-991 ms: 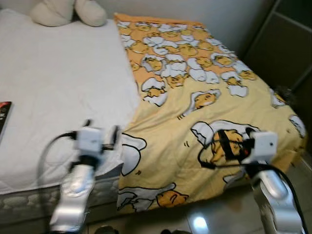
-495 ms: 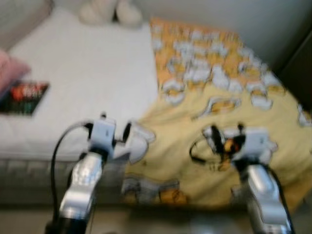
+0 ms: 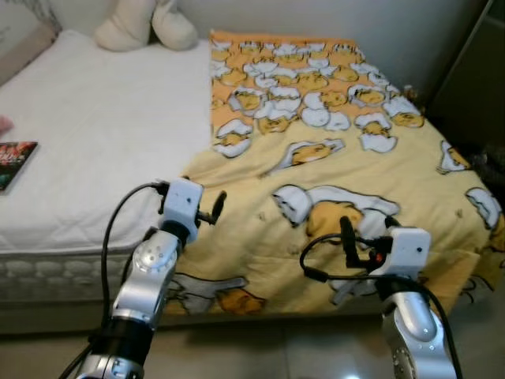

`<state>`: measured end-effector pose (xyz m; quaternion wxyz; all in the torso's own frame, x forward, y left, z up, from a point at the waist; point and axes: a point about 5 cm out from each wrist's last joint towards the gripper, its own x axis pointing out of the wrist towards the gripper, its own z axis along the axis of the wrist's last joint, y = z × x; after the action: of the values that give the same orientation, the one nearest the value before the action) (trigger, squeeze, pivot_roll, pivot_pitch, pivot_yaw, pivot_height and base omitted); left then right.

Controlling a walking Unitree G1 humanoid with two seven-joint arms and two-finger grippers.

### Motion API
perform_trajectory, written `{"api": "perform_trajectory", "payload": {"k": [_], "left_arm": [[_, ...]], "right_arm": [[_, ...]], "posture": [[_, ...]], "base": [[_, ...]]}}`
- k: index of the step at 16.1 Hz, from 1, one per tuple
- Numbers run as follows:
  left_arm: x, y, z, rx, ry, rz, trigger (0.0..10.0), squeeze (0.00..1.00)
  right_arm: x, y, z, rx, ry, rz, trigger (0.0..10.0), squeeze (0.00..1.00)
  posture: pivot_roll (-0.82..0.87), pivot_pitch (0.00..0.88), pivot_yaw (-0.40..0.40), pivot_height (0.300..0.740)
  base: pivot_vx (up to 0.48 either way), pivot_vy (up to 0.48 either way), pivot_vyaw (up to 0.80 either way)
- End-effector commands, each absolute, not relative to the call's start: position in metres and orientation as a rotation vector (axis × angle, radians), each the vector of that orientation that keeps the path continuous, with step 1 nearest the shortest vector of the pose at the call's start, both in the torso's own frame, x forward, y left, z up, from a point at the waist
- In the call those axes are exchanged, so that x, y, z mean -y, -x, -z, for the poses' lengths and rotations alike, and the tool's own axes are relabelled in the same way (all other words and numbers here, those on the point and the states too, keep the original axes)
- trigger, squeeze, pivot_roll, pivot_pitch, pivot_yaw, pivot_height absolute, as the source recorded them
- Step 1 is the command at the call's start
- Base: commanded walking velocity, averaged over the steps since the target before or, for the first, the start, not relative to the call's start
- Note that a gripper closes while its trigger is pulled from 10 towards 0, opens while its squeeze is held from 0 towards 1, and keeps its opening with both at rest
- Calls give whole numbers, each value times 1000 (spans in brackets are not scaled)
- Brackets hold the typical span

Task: Clean up the room

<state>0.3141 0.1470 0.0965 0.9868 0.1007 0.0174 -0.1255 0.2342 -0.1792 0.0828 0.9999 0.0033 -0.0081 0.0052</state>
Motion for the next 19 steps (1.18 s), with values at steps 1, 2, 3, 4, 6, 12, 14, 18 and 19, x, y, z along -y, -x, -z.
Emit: {"api": "perform_trajectory", "payload": {"k": [1, 2, 3, 4, 6, 12, 14, 18, 19], "left_arm": [[-139, -317, -96, -41, -203, 272, 10000, 0], [-139, -318, -96, -40, -205, 268, 10000, 0], [-140, -320, -96, -39, -219, 259, 10000, 0], [-139, -322, -96, -46, -225, 256, 10000, 0], [-138, -331, -97, -71, -172, 189, 10000, 0], [-123, -330, -92, -94, -121, 208, 10000, 0], [-122, -332, -93, -91, -121, 208, 10000, 0], [-118, -331, -90, -112, -111, 211, 10000, 0], [-114, -331, -89, -118, -117, 234, 10000, 0]], "right_arm": [[186, -232, -84, 24, 4, 24, 10000, 224], [186, -231, -85, 25, 6, 28, 10000, 220], [185, -229, -85, 26, 7, 33, 10000, 220], [185, -228, -85, 26, 7, 35, 10000, 220], [183, -222, -83, 22, 12, 37, 10000, 227], [187, -219, -84, 9, 36, 42, 10000, 314], [187, -219, -83, 4, 42, 41, 10000, 318], [184, -216, -79, -24, 39, 25, 10000, 286], [184, -216, -79, -25, 39, 25, 10000, 278]], "posture": [[-35, 32, 33, 740], [-39, 36, 36, 740], [-44, 42, 40, 740], [-46, 45, 42, 740], [-61, 49, 50, 740], [-75, 42, 53, 740], [-72, 42, 53, 740], [-74, 43, 51, 740], [-76, 46, 52, 740]], "base": [[0, 0, 0], [0, 0, 0], [0, 0, 0], [0, 0, 0], [240, 0, 0], [480, 0, 400], [480, 0, 566], [472, 0, 253], [446, 0, 0]]}}
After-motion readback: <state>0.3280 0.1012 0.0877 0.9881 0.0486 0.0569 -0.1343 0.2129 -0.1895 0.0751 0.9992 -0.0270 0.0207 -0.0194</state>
